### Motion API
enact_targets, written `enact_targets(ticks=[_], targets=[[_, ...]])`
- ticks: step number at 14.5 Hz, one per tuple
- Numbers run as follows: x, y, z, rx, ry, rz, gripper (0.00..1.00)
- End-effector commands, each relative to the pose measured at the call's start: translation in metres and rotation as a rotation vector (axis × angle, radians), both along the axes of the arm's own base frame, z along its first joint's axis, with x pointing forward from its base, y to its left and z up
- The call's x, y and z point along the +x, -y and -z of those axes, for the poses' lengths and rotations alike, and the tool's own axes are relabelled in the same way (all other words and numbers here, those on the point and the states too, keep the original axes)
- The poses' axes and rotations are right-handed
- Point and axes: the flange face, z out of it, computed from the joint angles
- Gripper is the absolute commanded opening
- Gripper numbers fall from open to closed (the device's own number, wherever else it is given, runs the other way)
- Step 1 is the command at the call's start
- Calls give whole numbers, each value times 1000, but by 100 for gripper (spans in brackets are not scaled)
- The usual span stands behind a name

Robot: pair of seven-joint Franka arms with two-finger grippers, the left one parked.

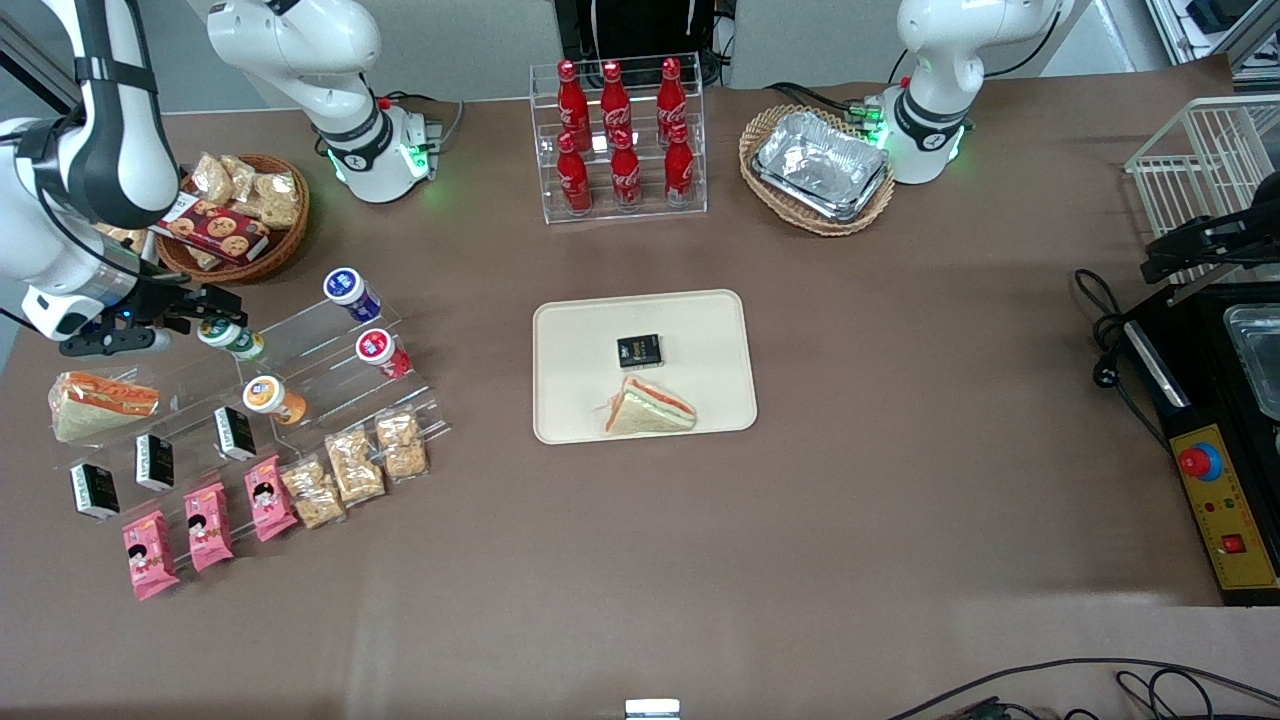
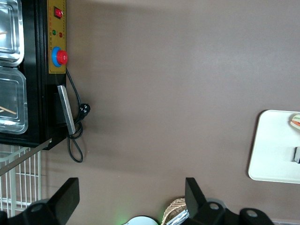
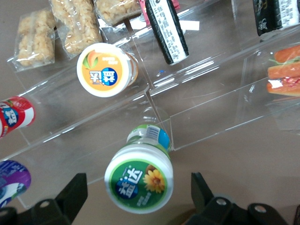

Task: Place green gum on tray
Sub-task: 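Close the right gripper on the green-labelled gum bottle's cap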

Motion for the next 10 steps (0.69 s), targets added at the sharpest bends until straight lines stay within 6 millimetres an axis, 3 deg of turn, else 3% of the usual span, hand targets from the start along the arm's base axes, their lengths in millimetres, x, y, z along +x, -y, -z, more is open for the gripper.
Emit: enact_targets(ticks=[1,2,6,8,10], targets=[[0,-1,7,-19,21,-19,87],[0,-1,10,-18,16,-19,83],[2,-3,9,-19,18,-25,39],[5,-4,4,-21,24,-27,34],[15,-2,-16,-28,46,-29,32]])
